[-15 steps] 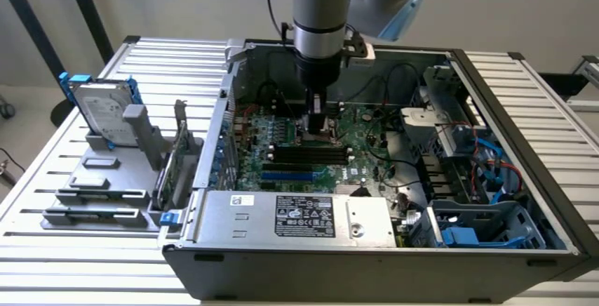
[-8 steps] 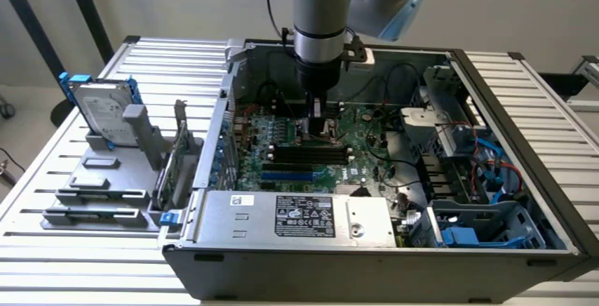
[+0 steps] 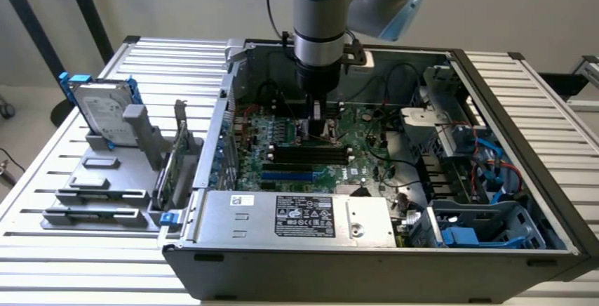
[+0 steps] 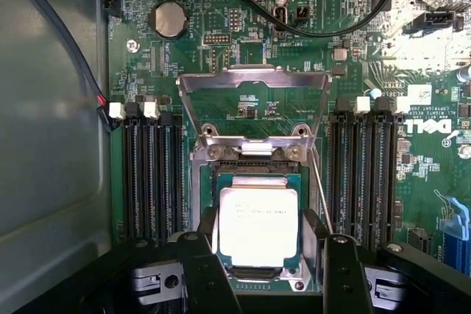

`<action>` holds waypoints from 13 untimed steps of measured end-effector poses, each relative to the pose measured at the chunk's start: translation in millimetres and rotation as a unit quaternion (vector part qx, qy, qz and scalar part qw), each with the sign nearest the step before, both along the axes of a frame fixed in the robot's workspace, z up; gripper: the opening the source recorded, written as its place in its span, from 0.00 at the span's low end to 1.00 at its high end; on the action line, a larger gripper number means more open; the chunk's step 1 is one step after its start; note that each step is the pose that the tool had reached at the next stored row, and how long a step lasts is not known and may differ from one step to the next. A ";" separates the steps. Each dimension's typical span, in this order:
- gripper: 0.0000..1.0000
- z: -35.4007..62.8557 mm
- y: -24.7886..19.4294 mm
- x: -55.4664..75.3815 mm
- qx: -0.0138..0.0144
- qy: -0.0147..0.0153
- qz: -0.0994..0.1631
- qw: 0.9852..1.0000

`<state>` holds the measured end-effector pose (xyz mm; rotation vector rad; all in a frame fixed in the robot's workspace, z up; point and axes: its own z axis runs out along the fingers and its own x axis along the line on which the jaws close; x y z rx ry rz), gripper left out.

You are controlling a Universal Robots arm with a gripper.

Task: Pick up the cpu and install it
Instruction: 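Place the cpu into insertion slot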

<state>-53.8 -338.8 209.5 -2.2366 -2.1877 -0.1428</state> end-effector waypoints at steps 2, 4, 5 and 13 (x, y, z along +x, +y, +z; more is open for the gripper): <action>0.54 -1.2 0.0 0.0 0.000 0.000 0.000 1.000; 0.54 -1.8 -0.1 0.4 0.000 0.000 0.000 1.000; 0.54 -1.9 -0.1 0.6 0.000 0.000 0.000 1.000; 0.54 -3.7 0.1 1.0 0.000 -0.002 0.000 1.000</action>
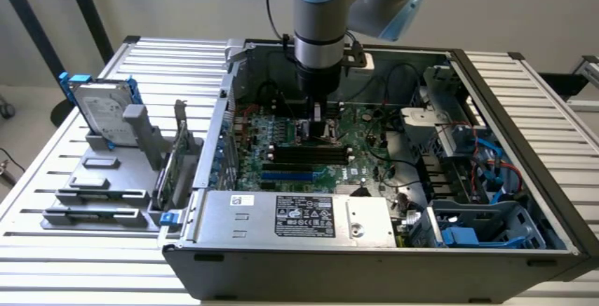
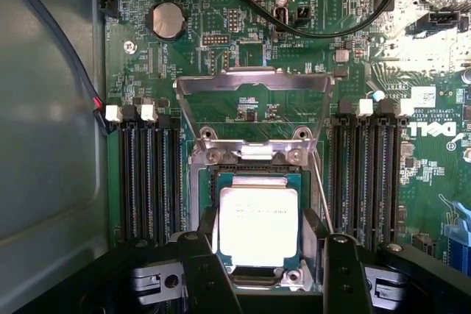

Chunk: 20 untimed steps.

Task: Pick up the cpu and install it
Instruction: 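Place the cpu into insertion slot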

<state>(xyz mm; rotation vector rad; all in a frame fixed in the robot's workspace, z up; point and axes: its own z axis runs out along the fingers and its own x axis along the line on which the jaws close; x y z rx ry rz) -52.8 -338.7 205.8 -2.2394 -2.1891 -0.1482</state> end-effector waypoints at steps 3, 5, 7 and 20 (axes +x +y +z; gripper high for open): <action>0.54 -0.9 0.4 0.0 0.000 -0.001 0.000 1.000; 0.54 -1.6 0.8 0.0 0.000 -0.002 0.000 1.000; 0.54 -2.1 1.2 0.0 0.000 -0.002 0.000 1.000; 0.54 -5.1 2.6 -1.1 0.000 -0.002 -0.001 1.000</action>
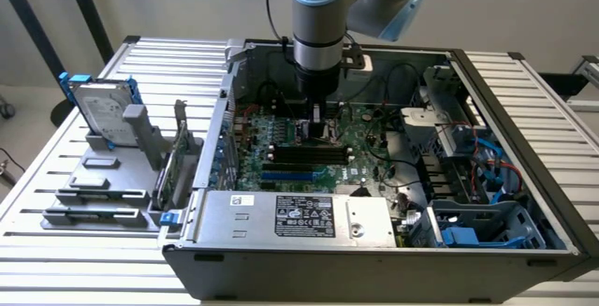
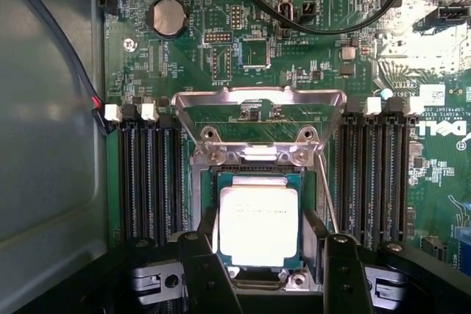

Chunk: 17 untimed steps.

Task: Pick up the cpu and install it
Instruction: 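Place the cpu into insertion slot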

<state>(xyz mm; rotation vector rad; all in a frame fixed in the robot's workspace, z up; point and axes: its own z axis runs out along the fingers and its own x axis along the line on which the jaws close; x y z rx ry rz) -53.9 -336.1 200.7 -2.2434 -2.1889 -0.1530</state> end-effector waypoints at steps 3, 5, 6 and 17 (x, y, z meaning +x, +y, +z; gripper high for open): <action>0.54 -0.8 1.7 0.0 0.000 0.000 0.000 1.000; 0.54 -1.2 2.3 0.1 0.000 0.000 0.000 1.000; 0.54 -1.3 2.4 0.1 0.000 0.000 0.000 1.000; 0.54 -1.7 2.9 -0.1 -0.007 0.000 0.000 1.000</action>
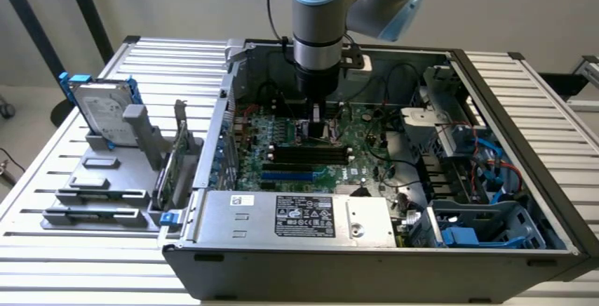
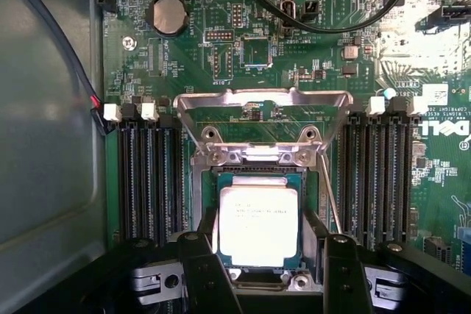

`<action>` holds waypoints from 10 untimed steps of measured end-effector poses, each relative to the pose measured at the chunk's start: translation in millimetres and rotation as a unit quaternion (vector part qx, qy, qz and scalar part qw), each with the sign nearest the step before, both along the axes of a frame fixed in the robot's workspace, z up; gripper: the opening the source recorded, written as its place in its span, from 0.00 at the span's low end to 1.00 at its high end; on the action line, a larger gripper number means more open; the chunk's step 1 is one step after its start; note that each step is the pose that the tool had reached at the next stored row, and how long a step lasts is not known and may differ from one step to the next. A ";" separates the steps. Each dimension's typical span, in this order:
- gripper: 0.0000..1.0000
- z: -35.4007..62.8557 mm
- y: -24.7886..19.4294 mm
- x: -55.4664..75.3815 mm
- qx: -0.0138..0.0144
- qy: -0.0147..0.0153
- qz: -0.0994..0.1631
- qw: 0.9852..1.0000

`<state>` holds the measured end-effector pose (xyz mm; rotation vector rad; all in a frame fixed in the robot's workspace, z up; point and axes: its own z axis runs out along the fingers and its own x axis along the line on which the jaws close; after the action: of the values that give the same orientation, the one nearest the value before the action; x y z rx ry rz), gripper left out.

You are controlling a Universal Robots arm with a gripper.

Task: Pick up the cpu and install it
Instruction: 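Place the cpu into insertion slot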

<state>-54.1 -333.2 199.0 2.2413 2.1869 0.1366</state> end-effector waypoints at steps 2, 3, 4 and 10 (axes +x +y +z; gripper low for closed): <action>0.54 0.0 0.0 -0.2 -0.001 0.000 0.000 1.000; 0.54 0.0 0.0 -0.2 -0.002 0.000 0.000 1.000; 0.54 0.1 0.0 -0.3 -0.002 0.000 0.000 1.000; 0.54 0.1 0.1 -0.3 -0.002 0.000 0.000 1.000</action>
<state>-54.4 -333.0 199.0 2.2390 2.1848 0.1312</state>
